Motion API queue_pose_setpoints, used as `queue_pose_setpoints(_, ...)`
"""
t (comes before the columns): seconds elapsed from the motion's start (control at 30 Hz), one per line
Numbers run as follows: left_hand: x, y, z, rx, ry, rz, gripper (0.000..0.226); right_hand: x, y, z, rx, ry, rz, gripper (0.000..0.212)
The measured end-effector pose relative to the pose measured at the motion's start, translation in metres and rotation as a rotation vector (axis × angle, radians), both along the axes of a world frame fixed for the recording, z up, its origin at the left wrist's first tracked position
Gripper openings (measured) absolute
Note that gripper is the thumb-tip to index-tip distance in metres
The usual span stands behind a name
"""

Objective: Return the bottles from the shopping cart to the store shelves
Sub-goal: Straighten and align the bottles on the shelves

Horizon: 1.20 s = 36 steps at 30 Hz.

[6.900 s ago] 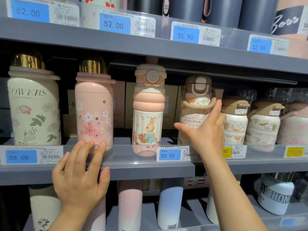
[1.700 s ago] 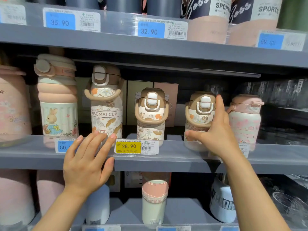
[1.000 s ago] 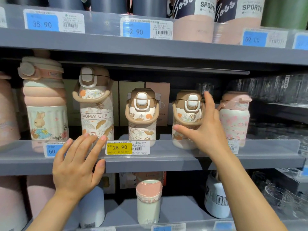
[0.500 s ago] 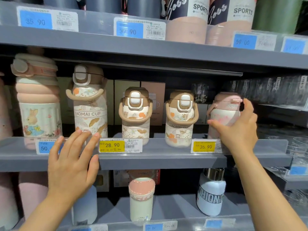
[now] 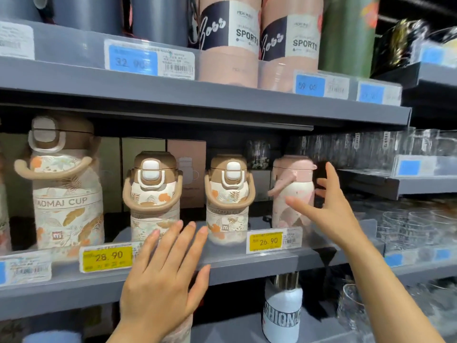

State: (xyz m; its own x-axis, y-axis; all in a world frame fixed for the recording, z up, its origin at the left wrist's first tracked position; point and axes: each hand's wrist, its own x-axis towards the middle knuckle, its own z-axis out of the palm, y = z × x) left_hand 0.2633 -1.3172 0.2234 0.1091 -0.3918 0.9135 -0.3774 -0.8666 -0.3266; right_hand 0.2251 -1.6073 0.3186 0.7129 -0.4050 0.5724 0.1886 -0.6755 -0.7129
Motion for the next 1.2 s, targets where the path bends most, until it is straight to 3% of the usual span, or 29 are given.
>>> queue_pose_setpoints(0.2, 0.005, 0.0, -0.001, 0.028, -0.061, 0.024, 0.052, 0.019, 0.027, 0.0, -0.089, -0.031, -0.236, 0.127)
queue_pose_setpoints(0.37, 0.006, -0.001, -0.003, 0.008, -0.061, 0.015, 0.05, 0.011, -0.002, 0.009, 0.056, 0.084, 0.063, 0.124)
queue_pose_setpoints(0.5, 0.006, -0.001, -0.003, 0.004, -0.068, 0.022, 0.05, 0.005, -0.003, 0.012, 0.066, 0.01, 0.134, 0.121)
queue_pose_setpoints(0.57, 0.006, -0.001, -0.003, -0.002, -0.066, 0.02, 0.05, 0.01, 0.011, 0.008, 0.033, -0.034, 0.083, 0.125)
queue_pose_setpoints(0.73, 0.005, 0.0, -0.003, 0.007, -0.059, 0.013, 0.051, 0.022, 0.04, -0.003, -0.192, -0.085, -0.287, 0.129)
queue_pose_setpoints(0.97, 0.005, 0.001, -0.003, 0.006, -0.081, 0.029, 0.052, 0.011, 0.008, 0.003, -0.011, -0.028, 0.014, 0.115)
queue_pose_setpoints(1.2, 0.006, 0.002, -0.004, 0.026, -0.093, 0.042, 0.053, 0.021, 0.026, 0.001, -0.14, -0.036, -0.196, 0.121)
